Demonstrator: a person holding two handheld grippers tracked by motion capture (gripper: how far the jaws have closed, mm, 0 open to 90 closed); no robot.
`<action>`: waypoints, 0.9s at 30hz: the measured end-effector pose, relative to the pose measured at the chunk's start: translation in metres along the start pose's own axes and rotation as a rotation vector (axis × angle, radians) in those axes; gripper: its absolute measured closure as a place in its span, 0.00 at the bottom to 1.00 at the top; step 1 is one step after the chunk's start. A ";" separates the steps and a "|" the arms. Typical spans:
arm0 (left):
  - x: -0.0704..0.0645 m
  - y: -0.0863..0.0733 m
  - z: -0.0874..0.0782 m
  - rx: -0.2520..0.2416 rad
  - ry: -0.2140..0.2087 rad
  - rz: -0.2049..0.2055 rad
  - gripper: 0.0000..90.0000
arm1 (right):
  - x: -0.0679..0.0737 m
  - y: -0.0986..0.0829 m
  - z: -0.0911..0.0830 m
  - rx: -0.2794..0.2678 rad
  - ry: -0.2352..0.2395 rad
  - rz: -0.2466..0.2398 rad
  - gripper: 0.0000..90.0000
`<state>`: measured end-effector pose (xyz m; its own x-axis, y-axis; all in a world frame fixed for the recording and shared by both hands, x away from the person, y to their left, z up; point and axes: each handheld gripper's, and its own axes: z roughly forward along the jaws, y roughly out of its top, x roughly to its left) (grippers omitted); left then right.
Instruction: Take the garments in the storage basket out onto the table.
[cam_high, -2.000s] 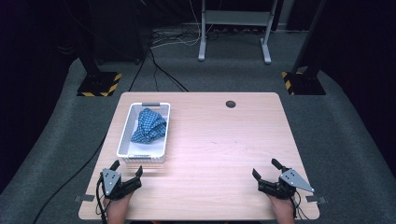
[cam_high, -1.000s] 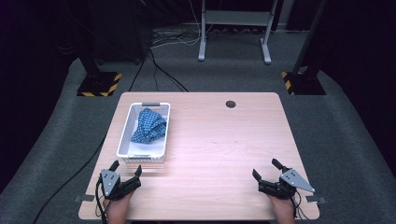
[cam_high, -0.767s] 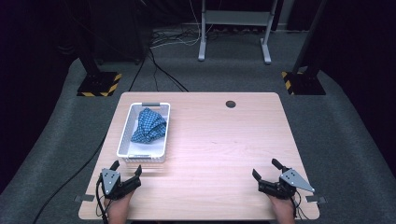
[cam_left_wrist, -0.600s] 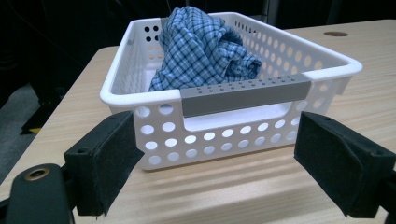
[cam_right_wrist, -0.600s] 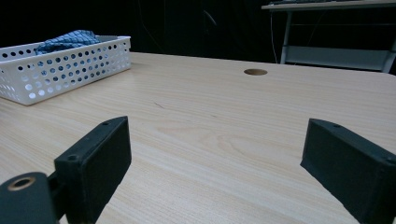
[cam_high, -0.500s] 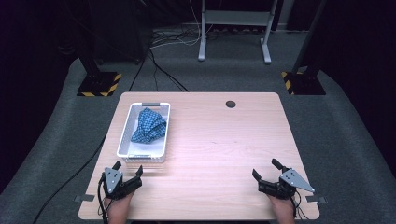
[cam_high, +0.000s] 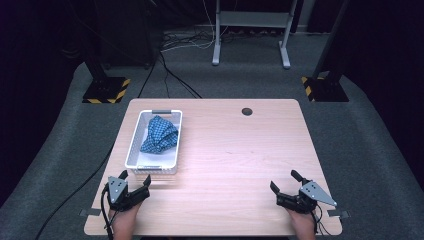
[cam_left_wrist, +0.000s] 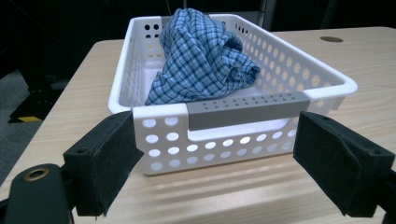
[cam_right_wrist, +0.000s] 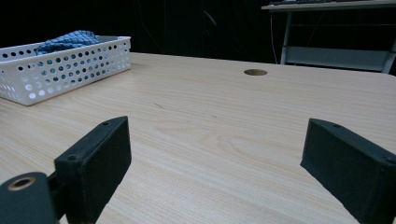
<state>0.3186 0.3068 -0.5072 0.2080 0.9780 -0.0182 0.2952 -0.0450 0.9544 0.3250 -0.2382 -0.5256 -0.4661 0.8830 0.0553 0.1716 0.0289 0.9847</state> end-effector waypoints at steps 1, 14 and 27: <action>0.000 0.001 0.000 -0.003 -0.003 -0.006 0.15 | 0.000 0.000 0.000 0.000 0.000 0.000 0.08; 0.000 0.022 -0.001 -0.008 -0.017 -0.040 0.14 | 0.000 0.000 0.000 -0.001 0.001 0.000 0.08; -0.011 0.043 0.003 -0.006 -0.039 0.005 0.13 | 0.000 0.000 -0.001 -0.006 0.003 -0.001 0.08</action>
<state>0.3316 0.2936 -0.4671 0.2453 0.9691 -0.0251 0.2883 -0.0482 0.9563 0.3244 -0.2387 -0.5257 -0.4687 0.8817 0.0546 0.1655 0.0269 0.9858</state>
